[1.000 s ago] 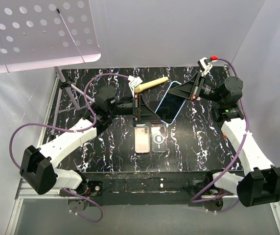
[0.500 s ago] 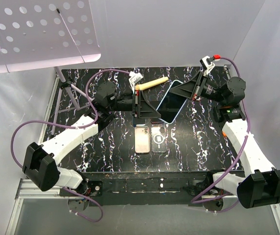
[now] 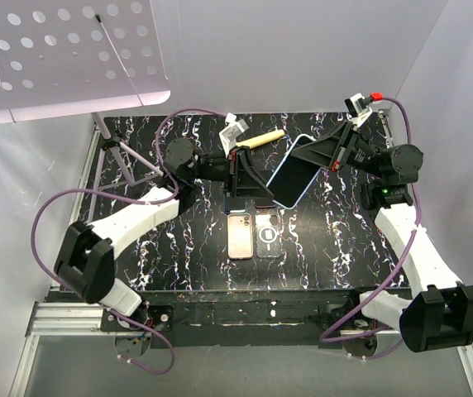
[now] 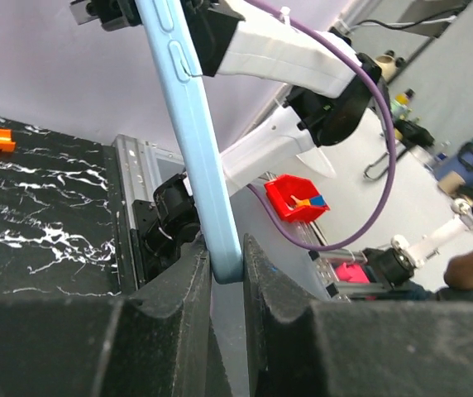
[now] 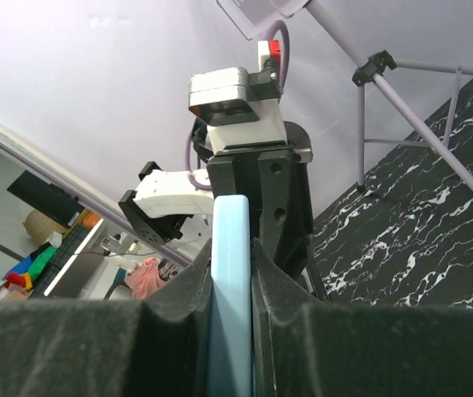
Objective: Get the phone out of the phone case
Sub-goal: Remove the phone case at the center of the board.
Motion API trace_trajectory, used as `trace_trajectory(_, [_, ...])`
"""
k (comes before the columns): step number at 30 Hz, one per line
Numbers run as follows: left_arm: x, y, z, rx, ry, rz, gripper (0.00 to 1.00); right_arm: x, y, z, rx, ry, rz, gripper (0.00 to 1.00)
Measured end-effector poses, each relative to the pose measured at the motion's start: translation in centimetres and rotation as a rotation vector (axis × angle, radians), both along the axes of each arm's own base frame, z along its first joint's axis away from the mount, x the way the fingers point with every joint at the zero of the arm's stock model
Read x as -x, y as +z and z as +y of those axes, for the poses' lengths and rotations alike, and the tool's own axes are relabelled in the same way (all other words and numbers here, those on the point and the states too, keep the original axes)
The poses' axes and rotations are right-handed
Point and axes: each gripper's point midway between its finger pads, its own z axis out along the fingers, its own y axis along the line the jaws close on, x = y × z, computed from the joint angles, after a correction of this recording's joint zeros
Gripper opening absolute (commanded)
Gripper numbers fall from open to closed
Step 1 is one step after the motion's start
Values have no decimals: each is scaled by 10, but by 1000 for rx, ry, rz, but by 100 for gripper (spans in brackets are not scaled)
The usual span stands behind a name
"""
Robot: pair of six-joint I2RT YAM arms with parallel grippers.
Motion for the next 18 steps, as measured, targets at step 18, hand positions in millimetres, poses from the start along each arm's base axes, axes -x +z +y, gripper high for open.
trace_trajectory(18, [-2,12,-2,110,-140,68,0,-13,1,-6,-77,23,132,1])
